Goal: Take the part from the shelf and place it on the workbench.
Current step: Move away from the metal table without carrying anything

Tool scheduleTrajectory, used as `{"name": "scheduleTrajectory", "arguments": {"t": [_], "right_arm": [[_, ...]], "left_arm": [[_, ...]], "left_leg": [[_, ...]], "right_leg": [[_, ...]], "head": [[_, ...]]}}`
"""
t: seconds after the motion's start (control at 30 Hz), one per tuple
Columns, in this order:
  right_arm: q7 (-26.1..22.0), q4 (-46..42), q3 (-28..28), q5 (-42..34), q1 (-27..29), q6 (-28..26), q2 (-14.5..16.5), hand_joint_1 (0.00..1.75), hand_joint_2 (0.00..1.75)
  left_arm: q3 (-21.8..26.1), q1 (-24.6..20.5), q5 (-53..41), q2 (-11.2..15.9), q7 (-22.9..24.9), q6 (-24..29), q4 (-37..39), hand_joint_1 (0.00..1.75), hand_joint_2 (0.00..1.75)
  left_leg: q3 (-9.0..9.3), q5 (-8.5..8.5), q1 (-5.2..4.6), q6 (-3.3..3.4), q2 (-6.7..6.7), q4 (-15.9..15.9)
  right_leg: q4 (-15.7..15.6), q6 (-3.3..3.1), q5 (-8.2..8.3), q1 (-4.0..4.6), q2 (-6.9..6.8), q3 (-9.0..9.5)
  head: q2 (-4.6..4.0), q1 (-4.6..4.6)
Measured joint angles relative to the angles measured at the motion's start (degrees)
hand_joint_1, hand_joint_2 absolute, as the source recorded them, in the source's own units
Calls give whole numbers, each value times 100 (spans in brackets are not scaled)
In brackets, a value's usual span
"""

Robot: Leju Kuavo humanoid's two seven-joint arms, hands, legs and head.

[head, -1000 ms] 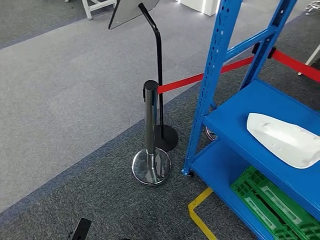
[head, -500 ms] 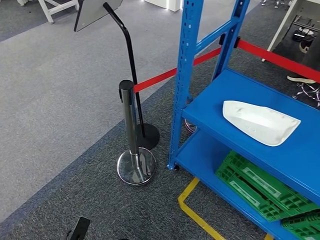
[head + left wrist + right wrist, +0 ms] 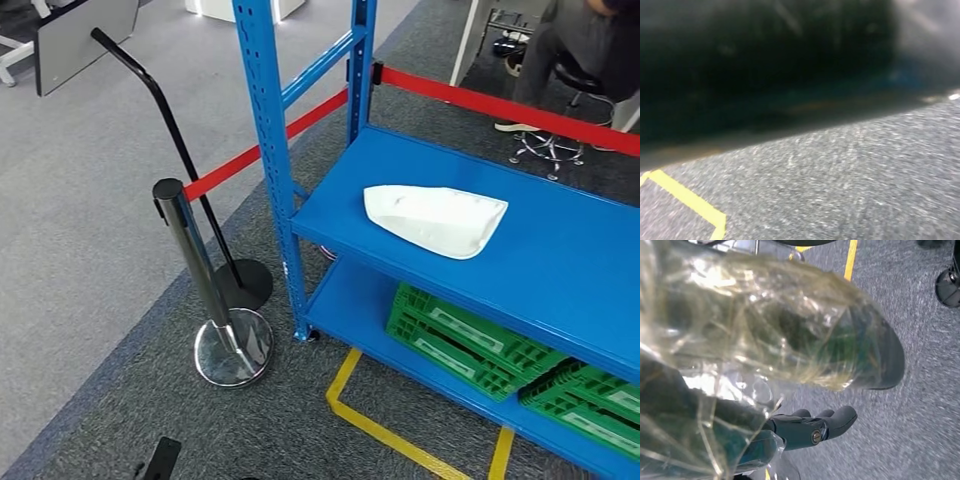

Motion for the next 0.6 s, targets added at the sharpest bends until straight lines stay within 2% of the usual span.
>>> {"name": "scheduleTrajectory", "arguments": {"t": [0.03, 0.07, 0.1, 0.23, 0.3, 0.33, 0.4, 0.43, 0.47, 0.53, 0.57, 0.6], "right_arm": [[2, 1, 0, 2, -6, 8, 2, 0, 0], [3, 1, 0, 3, -11, 13, 4, 0, 0], [4, 2, 0, 3, -17, 15, 5, 0, 0], [4, 2, 0, 3, -19, 15, 5, 0, 0], [7, 2, 0, 3, -15, 15, 6, 0, 0], [9, 2, -1, 4, -11, 13, 6, 0, 0], [13, 2, -4, 5, -7, 8, 3, 0, 0], [15, 2, -7, 5, -6, 6, 1, 0, 0], [16, 2, -9, 5, -5, 5, -2, 0, 0], [17, 2, -13, 5, -10, 3, -9, 0, 0], [20, 2, -14, 5, -20, 3, -11, 0, 0], [23, 2, -14, 5, -27, 4, -12, 0, 0]], "left_arm": [[-1, 0, -4, 8, -1, 1, 0, 0, 0], [-1, 1, -7, 15, -1, 2, 0, 0, 0], [-2, 1, -9, 18, -2, 2, 0, 0, 0], [-2, 1, -9, 14, -2, 2, 0, 0, 0], [-1, -10, -9, 11, -3, 2, 0, 0, 0], [1, -13, -10, 6, -5, 3, 0, 0, 0], [14, -6, -14, -8, -9, 3, 0, 0, 0], [20, -2, -15, -16, -11, 3, 0, 0, 0], [25, -1, -15, -20, -11, 2, 0, 0, 0], [28, -7, -15, -23, -11, 0, 0, 0, 0], [30, -7, -15, -23, -11, -1, 0, 0, 0], [32, -11, -16, -22, -11, -2, 0, 0, 0]], "left_leg": [[107, 88, 2, 38, -130, -257], [158, 107, 5, 63, -230, -391], [168, 97, 9, 72, -261, -422], [173, 92, 8, 70, -255, -440], [172, 79, -11, 63, -212, -450], [182, 95, -9, 84, -112, -491], [203, 123, -5, 130, 247, -563], [221, 133, 6, 146, 436, -601], [233, 119, 4, 133, 566, -598], [270, 84, -11, 81, 691, -587], [282, 66, -28, 49, 745, -576], [292, 53, -46, 21, 797, -565]], "right_leg": [[9, 12, 3, 4, 51, -8], [17, 23, 5, 8, 84, -19], [26, 32, 6, 16, 101, -28], [26, 35, 7, 10, 110, -32], [13, 78, 30, -22, 165, -68], [148, 125, -52, -30, 45, -170], [978, 255, -412, -57, -271, -603], [1263, 305, -519, -63, -462, -732], [1268, 330, -472, -78, -529, -699], [447, 313, -149, -66, -757, -219], [156, 278, -73, -53, -853, -51], [7, 241, -55, -38, -913, 33]], "head": [[0, 4], [0, 10], [0, 14], [0, 11], [0, 2], [0, 20], [0, 54], [0, 73], [0, 70], [0, 73], [0, 67], [0, 56]]}}
